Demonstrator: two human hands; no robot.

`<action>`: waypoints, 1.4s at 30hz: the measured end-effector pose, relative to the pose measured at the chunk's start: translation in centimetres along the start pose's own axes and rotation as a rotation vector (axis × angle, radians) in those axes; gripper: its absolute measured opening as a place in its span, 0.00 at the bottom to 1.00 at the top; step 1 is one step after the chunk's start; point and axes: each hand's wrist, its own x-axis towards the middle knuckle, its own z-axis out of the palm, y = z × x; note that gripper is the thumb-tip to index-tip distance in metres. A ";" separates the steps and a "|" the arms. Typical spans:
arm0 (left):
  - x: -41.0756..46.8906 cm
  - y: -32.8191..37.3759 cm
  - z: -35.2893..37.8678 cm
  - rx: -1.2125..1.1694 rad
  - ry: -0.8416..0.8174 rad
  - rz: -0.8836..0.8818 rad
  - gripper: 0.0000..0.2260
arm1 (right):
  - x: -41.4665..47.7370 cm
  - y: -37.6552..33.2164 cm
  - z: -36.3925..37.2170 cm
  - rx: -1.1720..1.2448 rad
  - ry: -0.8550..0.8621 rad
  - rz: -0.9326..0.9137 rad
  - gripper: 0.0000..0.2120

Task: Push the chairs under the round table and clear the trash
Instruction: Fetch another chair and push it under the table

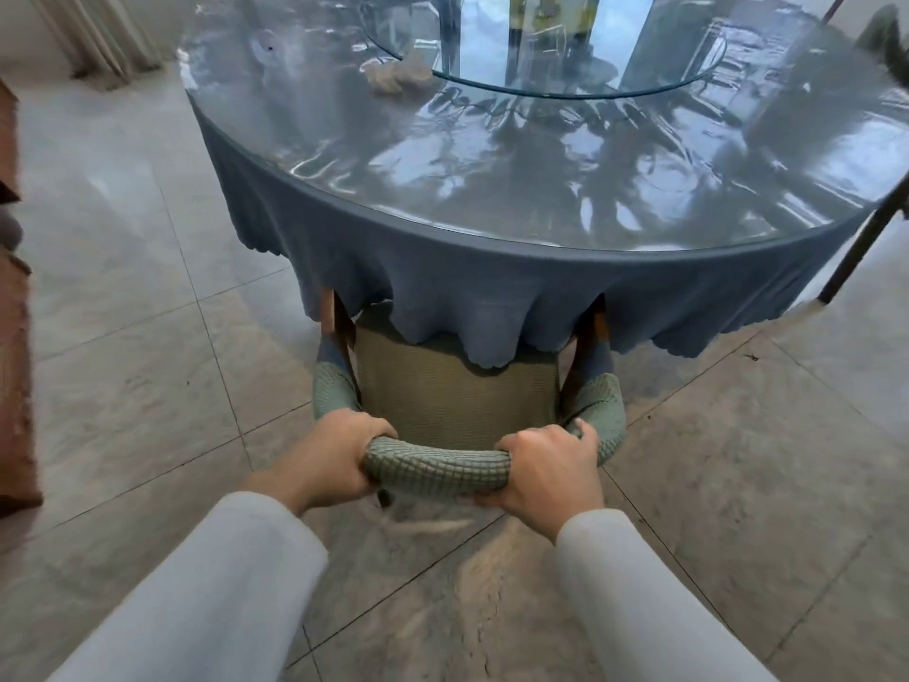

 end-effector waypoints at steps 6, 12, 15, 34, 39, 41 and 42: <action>1.9 -3.1 -0.9 0.144 -0.104 0.029 0.14 | 0.0 0.4 0.3 0.014 0.046 -0.041 0.30; 2.6 -2.5 -2.4 0.257 -0.211 0.090 0.09 | 0.3 1.5 0.2 0.064 0.049 -0.089 0.37; 3.8 -1.5 -3.3 0.300 -0.203 0.121 0.08 | 1.1 3.0 -0.8 0.092 0.066 -0.087 0.37; 12.6 1.1 -6.3 0.129 0.018 -0.152 0.34 | 14.3 0.1 -2.3 0.057 0.223 0.055 0.59; 17.1 0.6 -7.6 0.096 0.248 -0.208 0.61 | 19.3 -0.7 -3.3 0.032 0.345 0.133 0.62; 19.2 -0.8 -8.2 0.087 0.328 -0.181 0.62 | 21.8 -0.7 -3.5 0.016 0.376 0.163 0.62; 20.1 -1.3 -8.6 0.092 0.358 -0.179 0.62 | 22.9 -0.8 -3.7 0.004 0.390 0.180 0.62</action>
